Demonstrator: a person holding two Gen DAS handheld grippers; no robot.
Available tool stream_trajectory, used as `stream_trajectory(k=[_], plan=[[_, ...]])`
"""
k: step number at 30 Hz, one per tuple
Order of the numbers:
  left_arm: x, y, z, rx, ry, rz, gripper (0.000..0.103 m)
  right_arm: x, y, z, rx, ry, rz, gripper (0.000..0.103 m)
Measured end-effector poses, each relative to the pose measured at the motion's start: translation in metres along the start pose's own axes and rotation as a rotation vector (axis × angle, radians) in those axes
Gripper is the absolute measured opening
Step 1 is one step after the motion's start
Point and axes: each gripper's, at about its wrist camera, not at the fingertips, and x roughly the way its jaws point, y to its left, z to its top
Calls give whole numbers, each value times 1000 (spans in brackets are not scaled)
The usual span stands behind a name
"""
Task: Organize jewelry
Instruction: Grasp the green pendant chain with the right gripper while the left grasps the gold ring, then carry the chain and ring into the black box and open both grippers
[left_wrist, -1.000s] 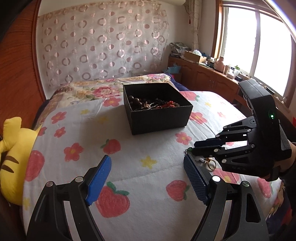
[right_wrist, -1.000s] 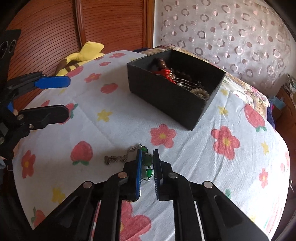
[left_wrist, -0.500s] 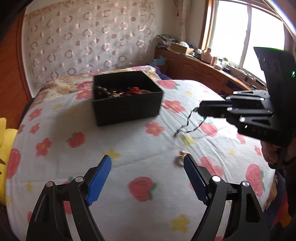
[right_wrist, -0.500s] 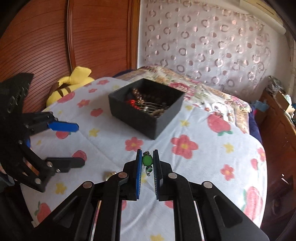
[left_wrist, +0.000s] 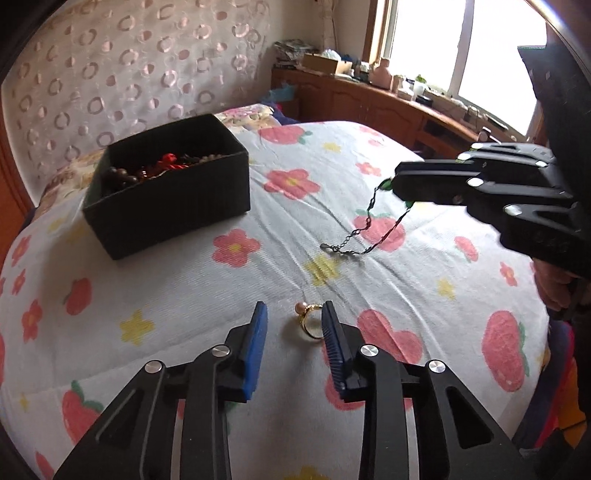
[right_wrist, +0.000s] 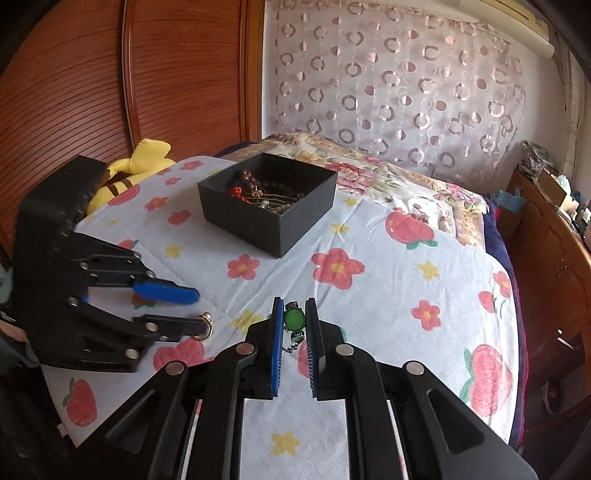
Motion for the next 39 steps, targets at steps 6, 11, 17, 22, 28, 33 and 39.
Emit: stream_trajectory(k=[6,11,17,22,28,33,39], plan=[[5,-1,7,14,-2,-25,12,-5,2,2,-7,-11,4,13],[-1,-1,6,13,-18,-29,9,-7,5,5,-15,-20,8,13],[-17,8,13,-12,-59,-25,9,-14,9,19,-22,-54,10,13],[-34,22,22,-36,-103,-4,10,-18,13,41,-41,-91,5,13],[-48,47,41,-70,-144,43,10,-17,20,75,-69,-132,-11,13],[-54,69,52,-105,-164,82,10,-3,19,102,-67,-135,-18,13],[-58,90,62,-136,-178,117,10,25,13,130,-29,-110,-2,13]])
